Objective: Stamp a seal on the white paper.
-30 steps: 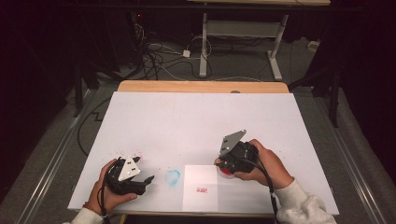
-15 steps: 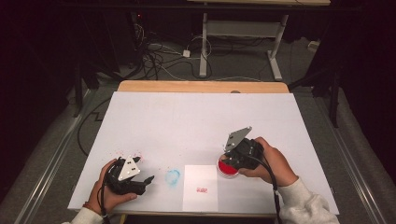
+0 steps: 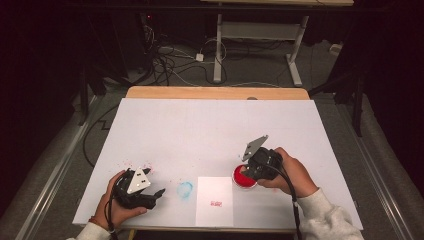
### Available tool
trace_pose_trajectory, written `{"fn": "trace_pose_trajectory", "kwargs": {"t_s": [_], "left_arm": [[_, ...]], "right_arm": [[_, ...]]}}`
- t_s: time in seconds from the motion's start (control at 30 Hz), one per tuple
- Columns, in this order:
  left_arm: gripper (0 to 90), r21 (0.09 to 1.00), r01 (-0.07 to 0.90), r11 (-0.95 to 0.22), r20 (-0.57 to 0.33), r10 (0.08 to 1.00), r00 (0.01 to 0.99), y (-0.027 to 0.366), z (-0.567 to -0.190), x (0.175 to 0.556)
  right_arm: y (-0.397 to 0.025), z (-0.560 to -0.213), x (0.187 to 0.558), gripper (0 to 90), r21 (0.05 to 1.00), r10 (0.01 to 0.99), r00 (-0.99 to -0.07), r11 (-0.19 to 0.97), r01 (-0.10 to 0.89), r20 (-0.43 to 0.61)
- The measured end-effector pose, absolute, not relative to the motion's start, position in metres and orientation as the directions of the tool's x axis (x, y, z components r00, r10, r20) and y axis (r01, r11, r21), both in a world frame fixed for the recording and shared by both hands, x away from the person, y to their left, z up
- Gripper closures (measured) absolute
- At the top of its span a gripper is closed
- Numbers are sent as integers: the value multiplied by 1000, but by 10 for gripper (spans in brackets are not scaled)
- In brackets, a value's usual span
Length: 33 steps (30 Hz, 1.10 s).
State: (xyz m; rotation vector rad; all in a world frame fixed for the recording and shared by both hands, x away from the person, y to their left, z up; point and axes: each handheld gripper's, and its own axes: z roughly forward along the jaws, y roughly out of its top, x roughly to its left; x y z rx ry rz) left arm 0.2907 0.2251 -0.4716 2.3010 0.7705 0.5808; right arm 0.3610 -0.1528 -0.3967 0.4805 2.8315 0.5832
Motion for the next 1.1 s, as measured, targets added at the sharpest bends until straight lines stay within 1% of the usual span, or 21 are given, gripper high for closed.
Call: {"fn": "trace_pose_trajectory", "kwargs": {"t_s": [0.1,0.2,0.27,0.6,1.1], "left_arm": [[183,686,359,-633,214,647,732,225,-471,291],[183,681,369,-633,205,648,733,225,-471,290],[183,680,355,-641,221,642,734,225,-471,290],[183,674,368,-640,208,643,737,224,-472,290],[184,673,361,-645,210,635,743,221,-471,290]], "right_arm": [[-153,-401,364,760,401,348,-927,876,269,-139],[-152,-407,366,760,386,363,-922,876,289,-134],[-153,-411,368,760,376,366,-920,879,294,-137],[-148,-424,375,759,329,375,-919,889,318,-125],[-148,-428,375,761,337,389,-914,881,332,-116]]}}
